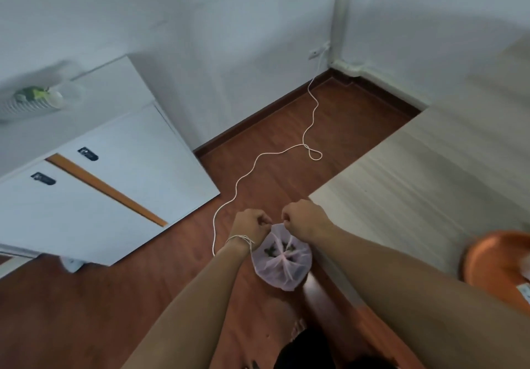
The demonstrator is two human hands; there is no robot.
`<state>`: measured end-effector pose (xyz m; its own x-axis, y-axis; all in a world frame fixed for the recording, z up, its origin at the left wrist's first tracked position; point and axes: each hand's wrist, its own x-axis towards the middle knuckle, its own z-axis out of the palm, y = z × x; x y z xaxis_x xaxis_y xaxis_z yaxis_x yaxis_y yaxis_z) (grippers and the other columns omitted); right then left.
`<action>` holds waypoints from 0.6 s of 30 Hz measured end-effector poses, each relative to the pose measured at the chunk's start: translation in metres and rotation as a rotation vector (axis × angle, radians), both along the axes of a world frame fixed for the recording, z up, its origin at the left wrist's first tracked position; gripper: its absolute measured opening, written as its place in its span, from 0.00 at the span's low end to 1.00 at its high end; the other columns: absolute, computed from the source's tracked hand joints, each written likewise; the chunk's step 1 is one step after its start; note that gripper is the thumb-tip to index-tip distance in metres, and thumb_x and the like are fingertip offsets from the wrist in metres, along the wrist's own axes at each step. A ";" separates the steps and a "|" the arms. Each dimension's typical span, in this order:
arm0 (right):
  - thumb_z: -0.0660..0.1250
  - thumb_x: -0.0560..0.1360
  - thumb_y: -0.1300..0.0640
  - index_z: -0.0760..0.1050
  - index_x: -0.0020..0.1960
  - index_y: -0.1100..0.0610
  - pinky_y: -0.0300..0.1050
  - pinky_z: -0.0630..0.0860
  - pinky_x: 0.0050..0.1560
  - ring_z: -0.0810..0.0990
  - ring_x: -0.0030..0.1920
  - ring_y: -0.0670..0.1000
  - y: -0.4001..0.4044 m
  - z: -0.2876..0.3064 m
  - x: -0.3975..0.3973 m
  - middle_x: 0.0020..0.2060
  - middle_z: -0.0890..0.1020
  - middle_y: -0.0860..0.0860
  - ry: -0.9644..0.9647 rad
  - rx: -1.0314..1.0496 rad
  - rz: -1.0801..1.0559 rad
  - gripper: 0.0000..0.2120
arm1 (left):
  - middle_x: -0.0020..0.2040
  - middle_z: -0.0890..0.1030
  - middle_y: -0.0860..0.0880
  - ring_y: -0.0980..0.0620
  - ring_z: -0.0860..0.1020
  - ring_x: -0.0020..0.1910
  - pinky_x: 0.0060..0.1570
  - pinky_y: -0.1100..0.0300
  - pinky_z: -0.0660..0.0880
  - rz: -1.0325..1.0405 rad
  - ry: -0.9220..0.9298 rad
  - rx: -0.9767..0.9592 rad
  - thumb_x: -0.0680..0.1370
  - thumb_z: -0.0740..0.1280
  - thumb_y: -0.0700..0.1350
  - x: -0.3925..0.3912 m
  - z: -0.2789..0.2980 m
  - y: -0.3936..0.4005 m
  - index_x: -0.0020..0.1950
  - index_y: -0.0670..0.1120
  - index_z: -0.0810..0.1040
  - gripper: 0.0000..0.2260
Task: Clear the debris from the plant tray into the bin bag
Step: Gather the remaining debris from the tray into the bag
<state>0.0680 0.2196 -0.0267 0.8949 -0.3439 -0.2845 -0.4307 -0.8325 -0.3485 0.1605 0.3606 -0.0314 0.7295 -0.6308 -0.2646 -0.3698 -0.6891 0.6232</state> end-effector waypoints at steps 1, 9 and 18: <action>0.61 0.76 0.55 0.81 0.50 0.53 0.51 0.79 0.47 0.82 0.48 0.59 0.000 -0.002 0.003 0.47 0.85 0.55 -0.004 -0.014 -0.004 0.10 | 0.39 0.86 0.48 0.54 0.81 0.38 0.42 0.62 0.77 0.013 0.004 -0.013 0.69 0.70 0.36 0.004 -0.003 0.003 0.39 0.45 0.85 0.06; 0.60 0.79 0.54 0.81 0.51 0.53 0.52 0.81 0.49 0.82 0.47 0.54 -0.022 -0.017 -0.013 0.48 0.84 0.53 0.026 -0.088 -0.101 0.11 | 0.47 0.86 0.48 0.52 0.82 0.47 0.49 0.66 0.72 0.013 0.001 0.016 0.74 0.70 0.40 0.025 -0.022 0.004 0.49 0.45 0.86 0.06; 0.57 0.79 0.51 0.82 0.51 0.55 0.51 0.80 0.46 0.81 0.48 0.56 -0.057 -0.004 -0.067 0.47 0.84 0.53 0.033 -0.090 -0.288 0.16 | 0.46 0.86 0.48 0.53 0.82 0.45 0.50 0.64 0.75 -0.149 -0.018 0.024 0.75 0.70 0.42 0.005 -0.011 -0.051 0.49 0.46 0.86 0.06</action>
<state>0.0014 0.1625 -0.0305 0.7476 -0.6075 -0.2685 -0.6635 -0.7013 -0.2606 0.1656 0.3097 -0.0423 0.6327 -0.7262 -0.2687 -0.4803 -0.6403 0.5995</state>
